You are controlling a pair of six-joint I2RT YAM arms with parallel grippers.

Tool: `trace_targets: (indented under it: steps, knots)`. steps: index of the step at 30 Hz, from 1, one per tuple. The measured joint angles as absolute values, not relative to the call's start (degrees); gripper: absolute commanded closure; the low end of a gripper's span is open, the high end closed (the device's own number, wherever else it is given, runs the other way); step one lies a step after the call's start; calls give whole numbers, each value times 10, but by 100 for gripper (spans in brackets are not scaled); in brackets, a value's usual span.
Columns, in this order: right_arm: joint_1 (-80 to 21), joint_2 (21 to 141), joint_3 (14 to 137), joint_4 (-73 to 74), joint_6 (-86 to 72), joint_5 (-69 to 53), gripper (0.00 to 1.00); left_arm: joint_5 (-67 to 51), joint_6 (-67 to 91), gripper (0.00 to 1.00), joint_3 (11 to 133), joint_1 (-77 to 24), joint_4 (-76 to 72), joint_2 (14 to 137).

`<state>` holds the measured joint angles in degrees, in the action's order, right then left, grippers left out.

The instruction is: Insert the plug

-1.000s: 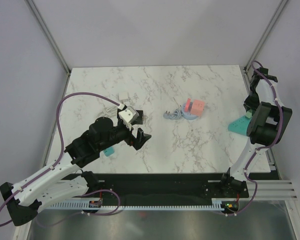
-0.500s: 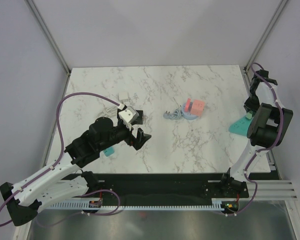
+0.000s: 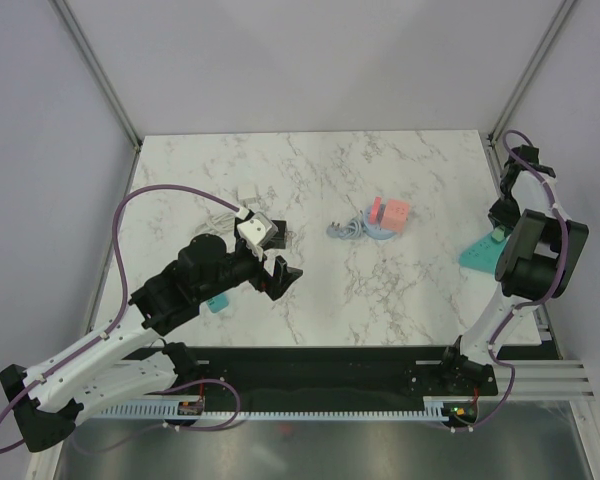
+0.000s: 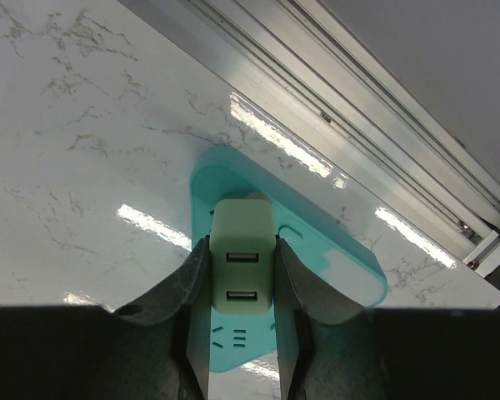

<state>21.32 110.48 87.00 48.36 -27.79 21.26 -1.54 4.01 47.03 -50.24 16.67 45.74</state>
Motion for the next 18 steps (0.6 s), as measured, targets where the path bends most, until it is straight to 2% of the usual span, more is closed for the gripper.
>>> trace_targets:
  steps: [18]
  knots:
    - [210,1108,846,458,-276,223,100,-9,35,0,470,-503,167,457]
